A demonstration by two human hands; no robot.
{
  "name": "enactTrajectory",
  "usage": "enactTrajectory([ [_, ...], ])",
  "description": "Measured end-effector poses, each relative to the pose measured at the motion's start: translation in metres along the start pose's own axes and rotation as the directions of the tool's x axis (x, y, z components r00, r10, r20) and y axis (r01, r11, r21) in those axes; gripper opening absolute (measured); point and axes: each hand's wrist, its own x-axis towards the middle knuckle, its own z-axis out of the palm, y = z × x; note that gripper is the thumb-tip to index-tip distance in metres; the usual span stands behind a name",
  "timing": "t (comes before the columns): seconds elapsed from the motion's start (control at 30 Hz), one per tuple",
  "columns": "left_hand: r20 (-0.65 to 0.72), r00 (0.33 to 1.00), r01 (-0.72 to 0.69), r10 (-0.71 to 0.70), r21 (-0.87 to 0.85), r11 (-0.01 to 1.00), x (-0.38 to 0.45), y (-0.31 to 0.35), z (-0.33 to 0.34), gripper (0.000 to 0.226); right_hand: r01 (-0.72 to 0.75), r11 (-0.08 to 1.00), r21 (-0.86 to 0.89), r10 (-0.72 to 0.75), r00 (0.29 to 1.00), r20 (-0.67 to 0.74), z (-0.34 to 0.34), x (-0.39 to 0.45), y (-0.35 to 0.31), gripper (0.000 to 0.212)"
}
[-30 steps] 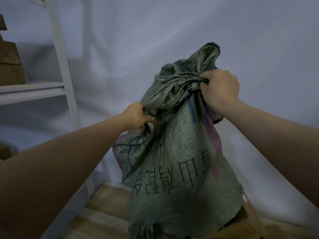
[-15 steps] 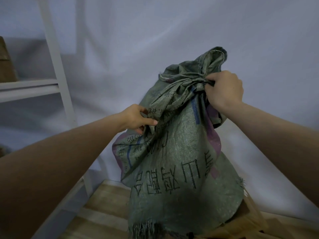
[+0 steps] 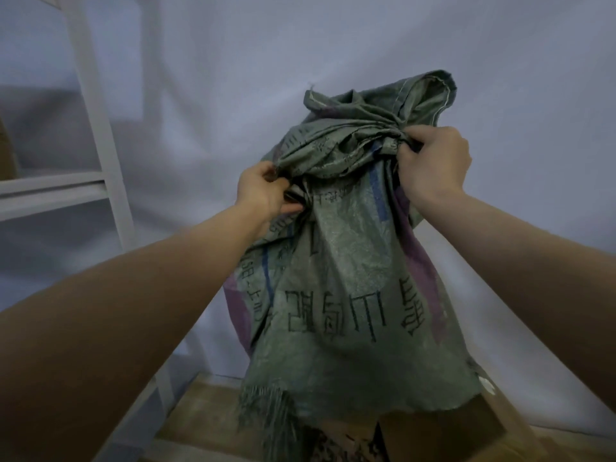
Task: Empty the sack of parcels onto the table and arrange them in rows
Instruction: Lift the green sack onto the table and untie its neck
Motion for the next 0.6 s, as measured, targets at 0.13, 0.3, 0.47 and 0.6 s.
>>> enactTrajectory([
  [0.13,0.041,0.992,0.12,-0.12,0.023,0.993,-0.008,-0.018,-0.003,0.022,-0.021,1.0,-0.02,0.022,0.998,0.055,0.01,-0.011,0.007,0.025],
  [0.3,-0.048,0.998,-0.044,0.042,-0.043,0.998,0.003,-0.008,-0.006,0.02,0.023,0.999,0.042,-0.021,0.999,-0.04,0.011,-0.007,-0.006,0.027],
  [0.47,-0.003,0.996,0.09,-0.09,0.096,0.991,0.001,-0.019,-0.017,0.014,-0.009,1.0,-0.002,0.009,0.997,0.082,0.021,-0.01,0.001,0.028],
  [0.6,-0.024,1.0,0.0,0.001,0.017,1.0,0.007,-0.012,-0.024,0.014,0.01,0.999,0.047,-0.011,1.0,0.02,0.021,-0.007,-0.008,0.029],
])
